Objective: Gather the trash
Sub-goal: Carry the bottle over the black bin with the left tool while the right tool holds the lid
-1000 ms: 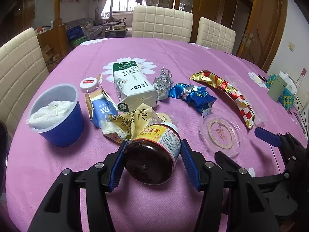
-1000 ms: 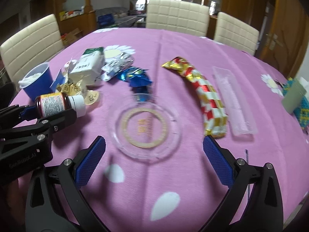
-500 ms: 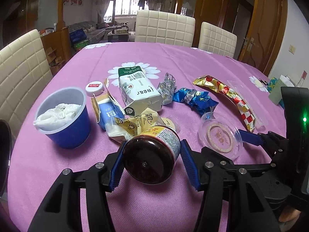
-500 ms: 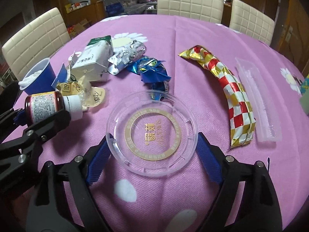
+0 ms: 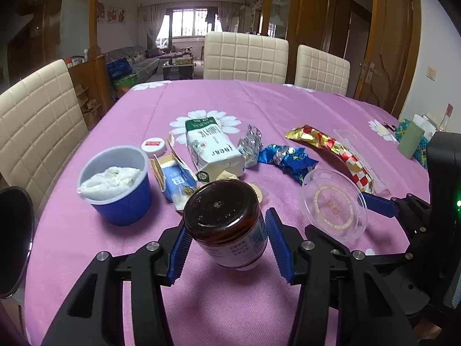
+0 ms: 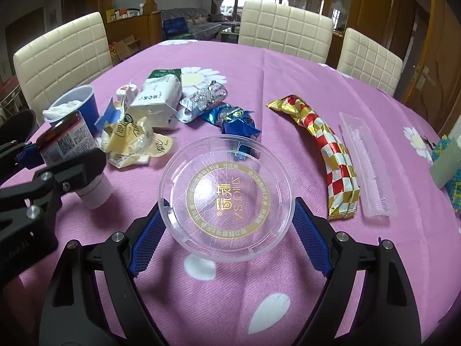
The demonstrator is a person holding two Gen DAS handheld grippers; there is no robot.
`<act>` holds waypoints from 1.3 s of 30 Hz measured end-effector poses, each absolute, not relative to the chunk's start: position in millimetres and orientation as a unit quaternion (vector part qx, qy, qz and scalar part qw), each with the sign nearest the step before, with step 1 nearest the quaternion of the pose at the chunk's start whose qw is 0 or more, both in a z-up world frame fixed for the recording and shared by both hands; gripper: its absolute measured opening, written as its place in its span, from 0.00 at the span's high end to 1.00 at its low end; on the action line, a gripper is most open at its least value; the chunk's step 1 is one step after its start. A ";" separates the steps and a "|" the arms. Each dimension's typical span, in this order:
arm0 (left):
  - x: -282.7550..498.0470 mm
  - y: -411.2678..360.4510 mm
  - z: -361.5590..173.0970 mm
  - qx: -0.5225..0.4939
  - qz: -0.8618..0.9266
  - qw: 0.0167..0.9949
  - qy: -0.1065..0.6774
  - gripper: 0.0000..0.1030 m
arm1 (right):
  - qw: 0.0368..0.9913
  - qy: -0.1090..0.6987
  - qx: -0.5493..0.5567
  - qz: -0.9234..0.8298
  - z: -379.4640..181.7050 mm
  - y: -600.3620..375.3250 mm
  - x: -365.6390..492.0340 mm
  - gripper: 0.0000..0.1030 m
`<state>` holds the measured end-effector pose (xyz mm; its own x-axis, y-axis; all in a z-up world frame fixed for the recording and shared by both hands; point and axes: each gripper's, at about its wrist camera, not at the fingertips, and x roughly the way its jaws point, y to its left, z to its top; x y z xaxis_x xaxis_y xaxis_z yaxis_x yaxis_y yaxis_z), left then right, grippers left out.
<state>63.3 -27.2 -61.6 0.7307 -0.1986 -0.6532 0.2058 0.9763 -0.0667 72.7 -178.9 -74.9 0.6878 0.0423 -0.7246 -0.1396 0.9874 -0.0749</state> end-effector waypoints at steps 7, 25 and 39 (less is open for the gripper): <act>57.8 -16.5 -48.7 -0.001 -0.101 0.938 0.331 0.52 | 0.925 0.369 -0.073 0.060 -60.9 -168.3 62.7 0.18; 46.6 40.9 -33.1 0.005 -0.011 0.960 0.281 0.52 | 0.927 0.341 -0.123 0.095 -42.4 -111.5 61.6 0.18; 32.3 100.1 -36.1 -0.003 0.068 0.962 0.264 0.52 | 0.918 0.329 -0.172 0.140 -39.5 -49.8 57.4 0.18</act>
<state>32.3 100.1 -36.1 0.8511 0.1290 -0.5090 -0.1325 0.9907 0.0294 57.4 -49.8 -39.5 0.7441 0.1445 -0.6522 -0.3710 0.9013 -0.2235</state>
